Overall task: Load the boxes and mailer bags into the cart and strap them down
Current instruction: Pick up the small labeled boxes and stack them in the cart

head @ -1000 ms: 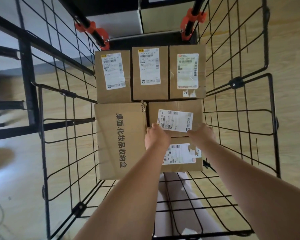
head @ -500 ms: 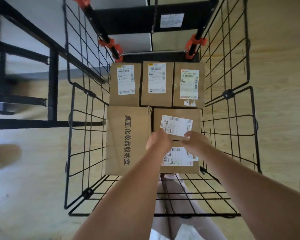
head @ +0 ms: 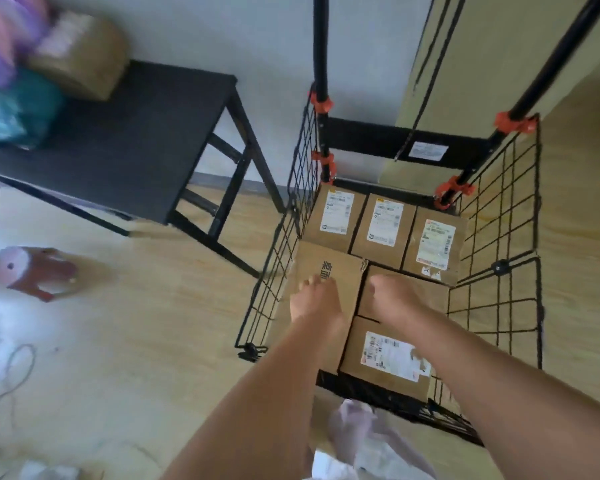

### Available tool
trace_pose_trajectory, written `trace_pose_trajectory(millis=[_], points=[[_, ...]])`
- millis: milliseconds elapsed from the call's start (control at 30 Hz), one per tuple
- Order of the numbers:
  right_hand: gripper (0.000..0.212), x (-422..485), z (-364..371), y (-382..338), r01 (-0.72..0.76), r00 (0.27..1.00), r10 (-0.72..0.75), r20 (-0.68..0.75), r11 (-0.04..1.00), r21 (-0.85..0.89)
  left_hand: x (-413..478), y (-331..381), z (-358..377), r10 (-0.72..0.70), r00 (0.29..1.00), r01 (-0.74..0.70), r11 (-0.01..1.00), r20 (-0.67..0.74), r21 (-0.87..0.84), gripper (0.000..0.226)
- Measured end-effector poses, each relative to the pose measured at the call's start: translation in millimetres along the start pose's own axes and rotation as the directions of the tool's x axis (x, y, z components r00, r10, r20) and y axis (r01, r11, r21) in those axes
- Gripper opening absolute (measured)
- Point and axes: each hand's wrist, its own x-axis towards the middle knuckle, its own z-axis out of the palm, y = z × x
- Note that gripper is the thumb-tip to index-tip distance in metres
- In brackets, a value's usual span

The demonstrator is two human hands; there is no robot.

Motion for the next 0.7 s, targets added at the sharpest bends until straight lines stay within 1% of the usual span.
trace_pose_trajectory(millis=[33,100,167,267,333,400,500,600,700], points=[[0.007,-3,-6,-13,0.022,1.0,-0.022,-0.007,1.0,-0.015,-4,-10,-8,-0.007,0.999,0.008,1.0,-0.039,0.006,0.051],[0.012,-9,-14,-39,0.044,0.998,-0.049,-0.05,0.995,-0.087,-11,-31,-23,-0.023,0.993,0.02,0.999,-0.115,-0.027,0.053],[0.014,-15,-20,-67,0.058,0.993,-0.072,-0.093,0.988,-0.141,-18,-55,-40,-0.036,0.979,0.017,0.995,-0.2,-0.095,0.05],[0.014,-26,-24,-112,0.058,0.986,-0.081,-0.143,0.985,-0.16,-31,-90,-63,-0.03,0.943,-0.036,0.981,-0.33,-0.19,0.043],[0.011,-34,-24,-141,0.04,0.974,-0.09,-0.209,0.972,-0.231,-40,-116,-76,-0.053,0.923,-0.052,0.964,-0.381,-0.261,0.04],[0.01,-44,-23,-170,0.011,0.951,-0.092,-0.295,0.964,-0.265,-48,-147,-87,-0.077,0.921,-0.045,0.953,-0.382,-0.301,0.04],[0.006,-57,-20,-217,0.01,0.911,-0.119,-0.394,0.963,-0.269,-58,-198,-93,-0.116,0.943,-0.002,0.935,-0.312,-0.355,0.046],[0.007,-66,-9,-269,0.051,0.911,-0.174,-0.374,0.948,-0.315,-69,-253,-95,-0.147,0.95,0.047,0.94,-0.277,-0.339,0.049],[0.006,-73,14,-320,0.101,0.916,-0.223,-0.334,0.933,-0.345,-82,-307,-94,-0.162,0.947,0.07,0.948,-0.278,-0.312,0.052]])
